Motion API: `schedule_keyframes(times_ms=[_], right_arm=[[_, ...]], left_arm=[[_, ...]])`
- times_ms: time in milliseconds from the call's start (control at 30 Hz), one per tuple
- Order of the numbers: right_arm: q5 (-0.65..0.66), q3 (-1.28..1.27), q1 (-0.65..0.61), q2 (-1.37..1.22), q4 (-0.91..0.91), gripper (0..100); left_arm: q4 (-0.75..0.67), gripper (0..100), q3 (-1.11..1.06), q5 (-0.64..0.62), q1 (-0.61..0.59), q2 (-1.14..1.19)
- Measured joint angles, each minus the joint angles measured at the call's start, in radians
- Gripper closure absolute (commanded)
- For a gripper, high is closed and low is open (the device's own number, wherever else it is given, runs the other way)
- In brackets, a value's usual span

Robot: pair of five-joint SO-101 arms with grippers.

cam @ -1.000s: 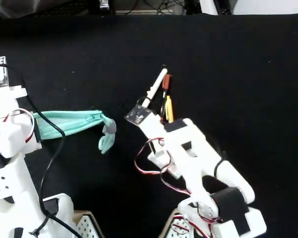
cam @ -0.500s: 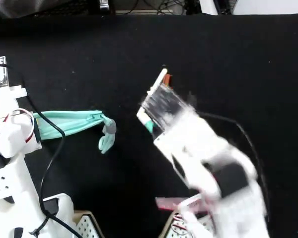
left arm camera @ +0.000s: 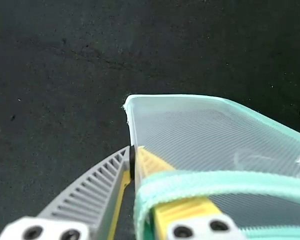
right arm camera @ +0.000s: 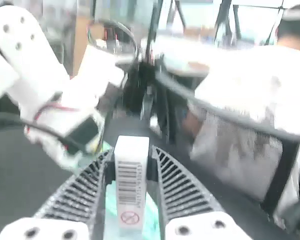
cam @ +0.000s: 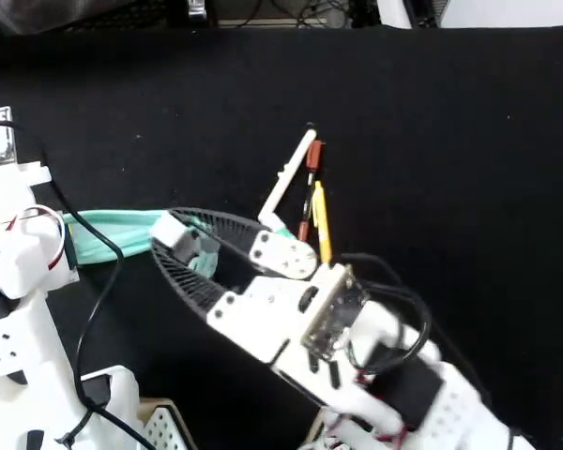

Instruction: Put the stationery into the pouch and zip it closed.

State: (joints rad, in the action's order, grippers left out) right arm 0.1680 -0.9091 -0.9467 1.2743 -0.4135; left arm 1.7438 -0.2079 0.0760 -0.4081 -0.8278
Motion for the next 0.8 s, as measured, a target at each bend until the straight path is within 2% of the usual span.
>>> schedule_keyframes(times_ms=[133,300,533,800], right_arm=[[-0.002,-0.157,-0.006,0.0,0.245,98.5],[-0.005,-0.25,-0.006,-0.002,0.4,98.5],[-0.005,-0.252,-0.006,-0.187,0.516,98.5],[-0.006,-0.219,-0.011,-0.453,0.546,97.9]], left_arm=[[0.006,97,0.0,0.0,0.0,0.0],[0.006,97,0.0,0.0,0.0,0.0],[0.006,97,0.0,0.0,0.0,0.0],[0.005,97,-0.071,-0.002,-0.005,-0.006]])
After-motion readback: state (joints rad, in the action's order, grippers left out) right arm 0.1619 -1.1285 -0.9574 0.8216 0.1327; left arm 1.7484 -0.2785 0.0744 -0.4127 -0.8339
